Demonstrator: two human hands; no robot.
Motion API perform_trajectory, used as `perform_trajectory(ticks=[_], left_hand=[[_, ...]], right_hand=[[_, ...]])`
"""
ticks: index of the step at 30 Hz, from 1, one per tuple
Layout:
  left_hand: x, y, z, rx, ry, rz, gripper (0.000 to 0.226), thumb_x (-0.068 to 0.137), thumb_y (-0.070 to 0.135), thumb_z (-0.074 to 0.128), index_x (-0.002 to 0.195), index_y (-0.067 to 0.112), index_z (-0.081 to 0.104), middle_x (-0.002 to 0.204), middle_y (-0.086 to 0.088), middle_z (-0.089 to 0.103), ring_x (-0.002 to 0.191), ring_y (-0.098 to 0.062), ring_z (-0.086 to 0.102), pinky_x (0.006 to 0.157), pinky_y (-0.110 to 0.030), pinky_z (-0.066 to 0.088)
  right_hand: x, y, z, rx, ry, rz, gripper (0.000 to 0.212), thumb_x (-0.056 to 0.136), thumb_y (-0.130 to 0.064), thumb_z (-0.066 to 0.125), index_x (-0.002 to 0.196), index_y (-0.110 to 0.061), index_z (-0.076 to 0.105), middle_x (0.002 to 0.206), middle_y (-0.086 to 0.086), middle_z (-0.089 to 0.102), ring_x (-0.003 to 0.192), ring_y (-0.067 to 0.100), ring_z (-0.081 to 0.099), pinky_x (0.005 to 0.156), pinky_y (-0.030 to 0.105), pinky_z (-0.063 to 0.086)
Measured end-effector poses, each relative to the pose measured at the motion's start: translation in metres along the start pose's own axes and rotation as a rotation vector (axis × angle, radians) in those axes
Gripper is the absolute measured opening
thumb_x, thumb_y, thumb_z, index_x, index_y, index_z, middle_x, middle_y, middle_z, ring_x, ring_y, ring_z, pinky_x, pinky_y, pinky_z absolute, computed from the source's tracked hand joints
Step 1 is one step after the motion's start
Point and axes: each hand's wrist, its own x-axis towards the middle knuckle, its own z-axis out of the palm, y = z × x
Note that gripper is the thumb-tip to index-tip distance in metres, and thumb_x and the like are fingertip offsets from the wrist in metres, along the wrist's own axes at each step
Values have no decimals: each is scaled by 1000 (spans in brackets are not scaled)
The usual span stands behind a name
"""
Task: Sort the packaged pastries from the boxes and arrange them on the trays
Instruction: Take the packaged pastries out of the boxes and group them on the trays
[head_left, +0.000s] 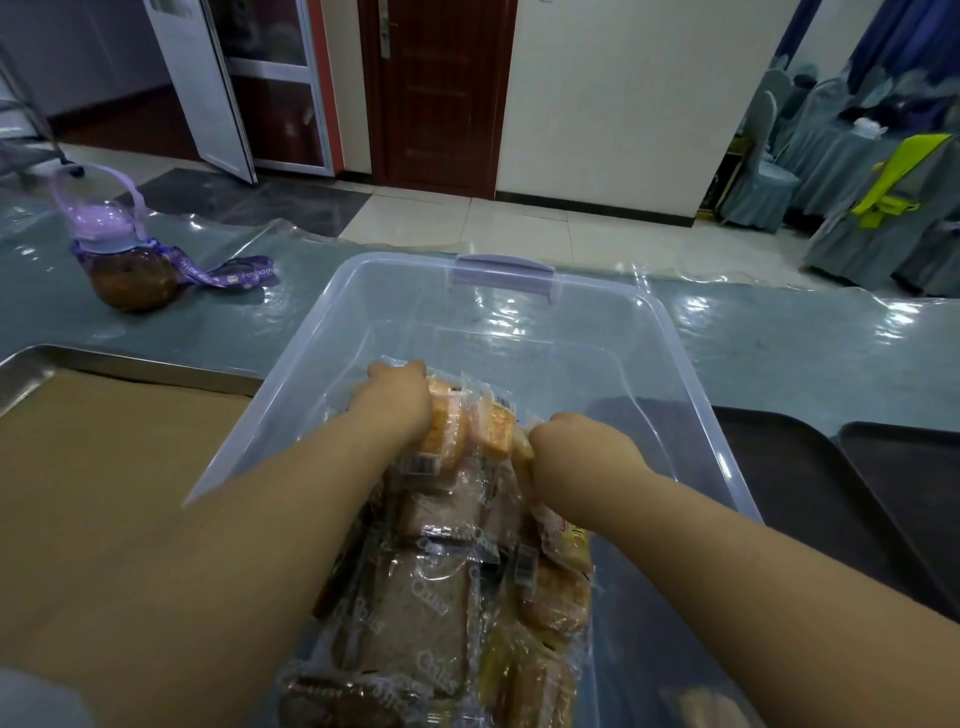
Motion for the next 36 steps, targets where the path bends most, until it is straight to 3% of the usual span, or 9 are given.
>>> perform_trajectory(ticks=[2,5,9,14,18,22,26,31,36], left_hand=[[3,2,4,-65,11,-17,30,88,11,52,118,16,48,119,-20,47,102,-38,52,89,-46,49],[4,5,10,-107,24,-17,27,89,12,52,116,14,49,114,-17,56,103,-35,54,89,-44,48],[8,3,13,-118,116,-72,26,84,10,50,109,15,56,112,-17,54,102,-37,52,89,-46,48],[-1,9,3,-29,241,-17,20,85,7,54,102,12,62,114,-13,51,111,-35,44,85,-38,41],[-10,6,-9,-214,243,2,12,80,-1,56,83,3,66,85,-14,62,80,-31,60,62,-32,43],[-36,10,-30,-299,285,64,7,79,3,63,75,7,68,78,-11,65,73,-28,61,58,-29,41],[-74,14,-50,-365,379,223,7,82,12,60,76,14,64,77,-2,63,74,-22,59,60,-28,42],[-122,22,-75,-454,553,420,8,86,22,63,79,17,63,78,5,61,73,-12,59,62,-28,47],[-172,47,-93,-522,676,541,6,84,24,66,80,21,64,75,13,58,66,1,54,56,-11,37]], right_hand=[[-1,2,-1,19,-6,8,27,90,-6,47,66,-15,38,72,-1,35,71,21,49,63,32,46],[-2,3,-2,30,-19,11,22,89,-4,48,70,-14,42,72,-1,36,73,21,50,66,32,48],[-2,3,-5,30,-26,21,31,88,-4,46,63,-17,34,71,-1,35,71,21,47,62,32,43],[-1,5,-10,48,-17,63,31,87,-2,46,61,-15,36,69,1,36,56,14,37,60,31,41],[0,9,-11,93,17,101,29,87,-7,51,61,-14,42,69,2,40,55,15,40,53,28,38],[-7,13,-14,161,93,121,11,85,-14,60,74,-13,59,78,3,51,63,20,49,54,27,38],[-29,20,-27,248,239,120,11,87,-13,54,86,-9,65,88,6,57,80,26,58,63,30,43],[-72,33,-43,326,545,52,16,92,-19,52,92,-9,64,94,4,54,85,23,54,70,32,44],[-120,54,-48,384,816,41,12,91,-20,57,88,-13,65,84,-3,49,74,11,44,57,21,27]])
